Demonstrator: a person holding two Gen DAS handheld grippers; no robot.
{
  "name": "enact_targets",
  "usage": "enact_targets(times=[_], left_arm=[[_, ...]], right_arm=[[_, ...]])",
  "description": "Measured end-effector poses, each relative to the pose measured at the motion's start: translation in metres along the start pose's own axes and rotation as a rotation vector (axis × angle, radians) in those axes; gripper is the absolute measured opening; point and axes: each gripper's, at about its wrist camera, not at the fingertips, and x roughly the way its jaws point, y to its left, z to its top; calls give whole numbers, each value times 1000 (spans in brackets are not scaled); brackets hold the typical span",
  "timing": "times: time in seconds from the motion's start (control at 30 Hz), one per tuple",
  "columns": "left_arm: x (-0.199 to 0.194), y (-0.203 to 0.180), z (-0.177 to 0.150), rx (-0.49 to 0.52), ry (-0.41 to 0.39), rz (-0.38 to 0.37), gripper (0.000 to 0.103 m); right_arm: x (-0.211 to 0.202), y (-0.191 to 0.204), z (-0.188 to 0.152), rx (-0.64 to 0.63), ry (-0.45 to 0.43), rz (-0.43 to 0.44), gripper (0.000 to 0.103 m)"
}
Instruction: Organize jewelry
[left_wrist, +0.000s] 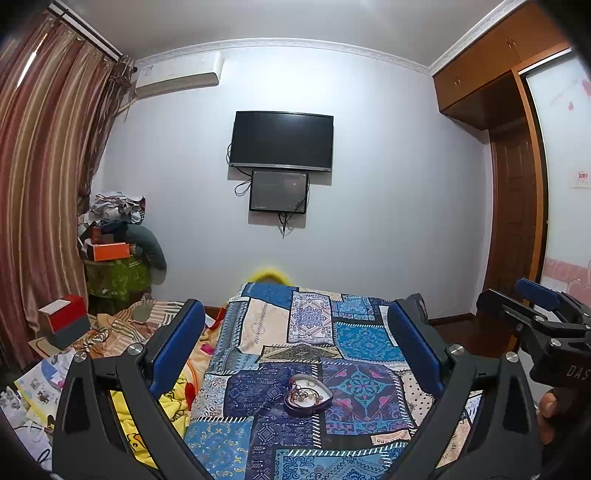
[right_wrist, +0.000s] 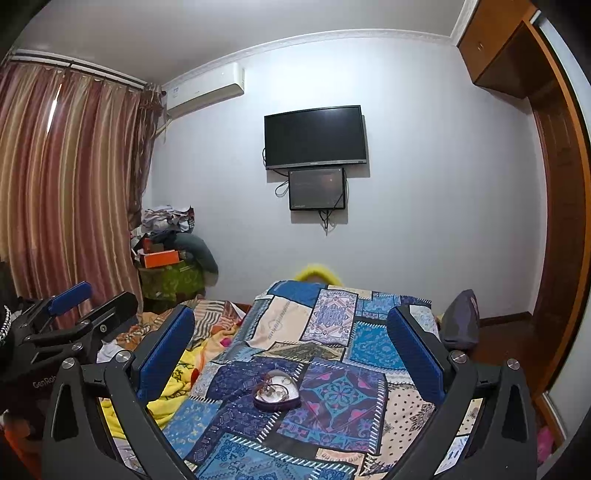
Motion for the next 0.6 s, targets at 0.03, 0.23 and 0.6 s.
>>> enact_targets(times=[0.03,0.23,0.6], left_arm=[[0,1,0,-1,2,0,100],[3,1,-1,-2,4,3,100],[5,-1,-2,6,12,-2,100]], right_arm=[[0,-1,1,2,1,1,103],[1,-2,2,5,3,3,103],[0,-2,2,7,12,0,103]])
